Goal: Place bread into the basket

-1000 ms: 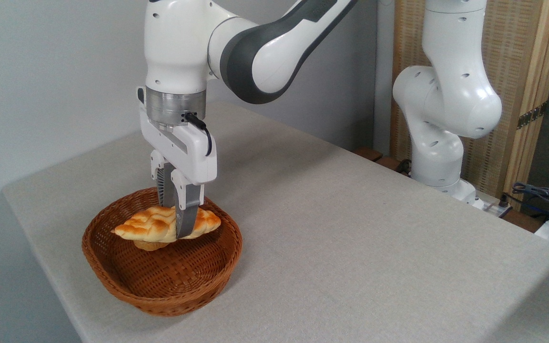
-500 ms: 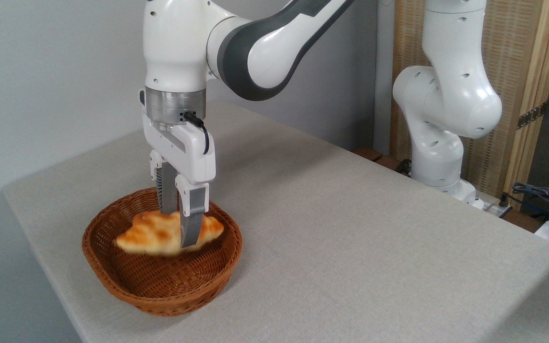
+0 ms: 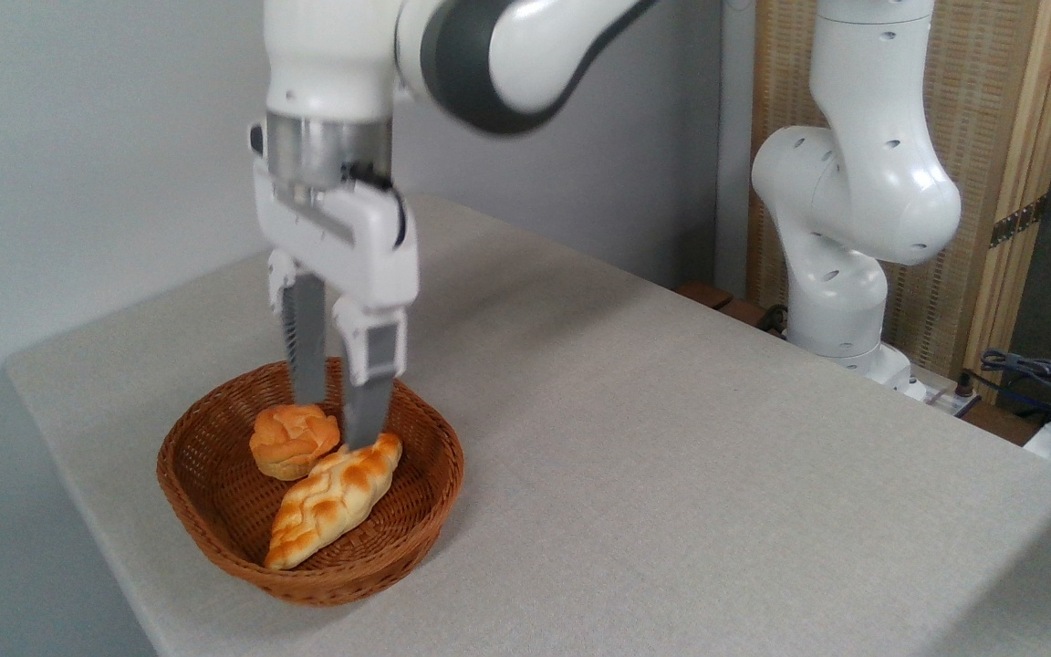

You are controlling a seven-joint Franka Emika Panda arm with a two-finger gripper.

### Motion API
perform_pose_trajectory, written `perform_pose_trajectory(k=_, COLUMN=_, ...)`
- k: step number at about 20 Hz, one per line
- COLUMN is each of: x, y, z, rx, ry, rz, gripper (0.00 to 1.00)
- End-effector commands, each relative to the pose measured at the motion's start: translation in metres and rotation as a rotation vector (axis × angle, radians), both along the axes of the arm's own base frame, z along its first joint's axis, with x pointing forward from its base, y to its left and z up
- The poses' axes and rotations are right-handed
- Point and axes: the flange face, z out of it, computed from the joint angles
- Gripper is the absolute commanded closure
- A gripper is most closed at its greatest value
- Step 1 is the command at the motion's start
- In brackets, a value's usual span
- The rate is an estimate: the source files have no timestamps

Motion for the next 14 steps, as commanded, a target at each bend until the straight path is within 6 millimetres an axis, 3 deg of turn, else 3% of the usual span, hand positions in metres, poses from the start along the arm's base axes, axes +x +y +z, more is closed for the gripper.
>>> perform_pose_trajectory(k=1, x=-0.008, y=0.007, z=0.047, rx=0.0, ry=0.143, rz=0.04, gripper=0.0)
perform_pose_trajectory(k=6, x=-0.022, y=-0.001, z=0.063, rx=-0.037, ry=0.242, rz=0.064, gripper=0.0)
perform_pose_trajectory(k=11, x=-0.03, y=0.015, z=0.074, rx=-0.046, ry=0.264, rz=0.098, gripper=0.0)
perform_pose_trajectory(k=14, x=-0.032, y=0.016, z=0.074, rx=-0.045, ry=0.266, rz=0.095, gripper=0.0)
